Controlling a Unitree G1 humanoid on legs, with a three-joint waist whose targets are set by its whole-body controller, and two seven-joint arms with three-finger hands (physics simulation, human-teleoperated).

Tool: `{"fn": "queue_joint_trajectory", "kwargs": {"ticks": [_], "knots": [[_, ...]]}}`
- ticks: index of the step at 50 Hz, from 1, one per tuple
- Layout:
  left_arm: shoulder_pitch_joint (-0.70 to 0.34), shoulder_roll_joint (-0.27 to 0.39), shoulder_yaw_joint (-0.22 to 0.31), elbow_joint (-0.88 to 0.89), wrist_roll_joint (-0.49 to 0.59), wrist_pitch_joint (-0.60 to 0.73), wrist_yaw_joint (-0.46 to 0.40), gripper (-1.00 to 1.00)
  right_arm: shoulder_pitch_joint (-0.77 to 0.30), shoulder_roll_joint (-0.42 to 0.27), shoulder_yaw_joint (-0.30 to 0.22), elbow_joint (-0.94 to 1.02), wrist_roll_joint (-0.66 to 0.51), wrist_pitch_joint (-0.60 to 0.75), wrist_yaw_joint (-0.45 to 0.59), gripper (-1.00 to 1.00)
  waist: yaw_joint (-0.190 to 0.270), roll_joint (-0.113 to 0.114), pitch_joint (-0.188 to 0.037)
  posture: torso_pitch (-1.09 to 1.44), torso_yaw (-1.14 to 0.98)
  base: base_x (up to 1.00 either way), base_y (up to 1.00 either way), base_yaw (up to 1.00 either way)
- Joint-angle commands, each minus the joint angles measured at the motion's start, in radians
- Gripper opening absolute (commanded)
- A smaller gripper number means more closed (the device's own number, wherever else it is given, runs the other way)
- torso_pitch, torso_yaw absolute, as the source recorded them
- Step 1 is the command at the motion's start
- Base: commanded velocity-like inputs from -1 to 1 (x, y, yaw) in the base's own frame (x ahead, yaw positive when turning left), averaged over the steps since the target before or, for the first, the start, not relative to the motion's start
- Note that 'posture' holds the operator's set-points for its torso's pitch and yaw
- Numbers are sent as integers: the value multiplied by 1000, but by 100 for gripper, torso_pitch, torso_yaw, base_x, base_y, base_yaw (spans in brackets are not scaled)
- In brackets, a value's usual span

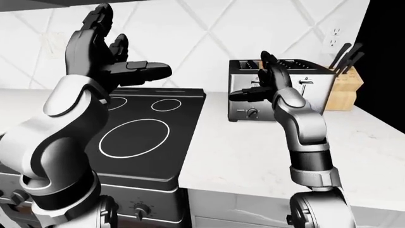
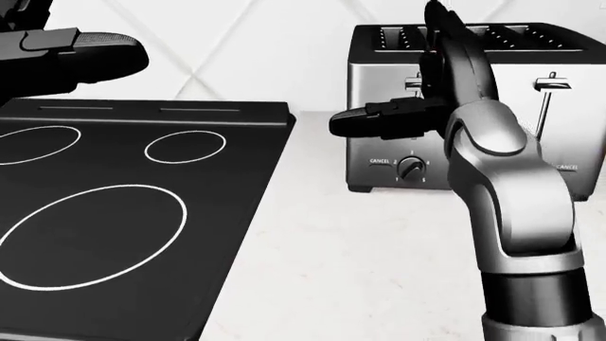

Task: Push down the lever of the toaster to turn it on.

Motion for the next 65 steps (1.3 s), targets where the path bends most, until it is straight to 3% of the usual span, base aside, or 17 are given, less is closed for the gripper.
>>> {"fn": "queue_joint_trajectory", "kwargs": {"ticks": [1,46,65], "knots": [[-29,11,10,-10,3,-29,-2,100,-39,-7,-6,-10,0,-56,-4,100,0,1,-7,-50,0,0,0,0],[-37,21,13,-12,-21,-29,20,100,-207,-32,-10,561,13,-391,-23,100,-5,10,-5,-50,0,0,0,0],[-40,18,12,-12,-20,-27,22,100,-233,-30,-2,619,-5,-401,-16,100,-5,11,-4,-50,0,0,0,0]]}}
